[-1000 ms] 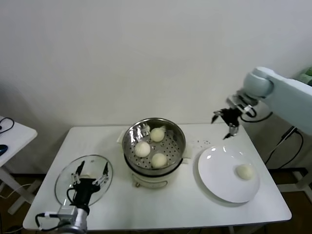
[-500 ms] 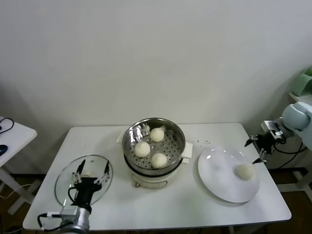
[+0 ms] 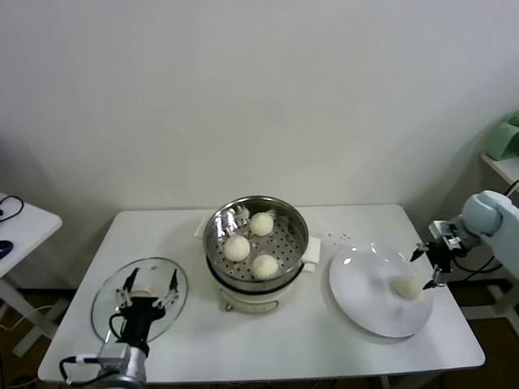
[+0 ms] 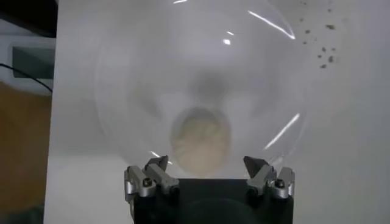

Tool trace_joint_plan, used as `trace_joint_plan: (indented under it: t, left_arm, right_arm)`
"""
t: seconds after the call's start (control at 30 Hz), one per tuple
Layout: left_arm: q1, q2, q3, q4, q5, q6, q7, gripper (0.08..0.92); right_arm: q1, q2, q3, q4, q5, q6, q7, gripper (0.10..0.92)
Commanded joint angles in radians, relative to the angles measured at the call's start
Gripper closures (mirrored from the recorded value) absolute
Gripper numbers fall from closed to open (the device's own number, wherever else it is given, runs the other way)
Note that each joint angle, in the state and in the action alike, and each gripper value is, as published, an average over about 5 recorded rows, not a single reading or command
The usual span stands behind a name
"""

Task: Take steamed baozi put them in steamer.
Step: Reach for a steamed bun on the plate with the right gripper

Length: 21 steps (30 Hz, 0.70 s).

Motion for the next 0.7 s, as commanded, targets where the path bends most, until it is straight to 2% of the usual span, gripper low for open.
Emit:
trace_joint_plan:
  t: [0.03,0.7]
  left_arm:
    - [-0.002,-0.003,-0.001,0.01,-0.024,0.008,-0.002,0.177]
    - [-0.01,-0.004,0.001,0.017,-0.023,0.012,-0.002,0.177]
  right_arm:
    - [-0.04,0.053,-0.003,-0.039,-0.089,0.018,0.003,0.203]
    - [-0.046,0.1,0.01,-0.079,-0.142,0.041,0.023,0.203]
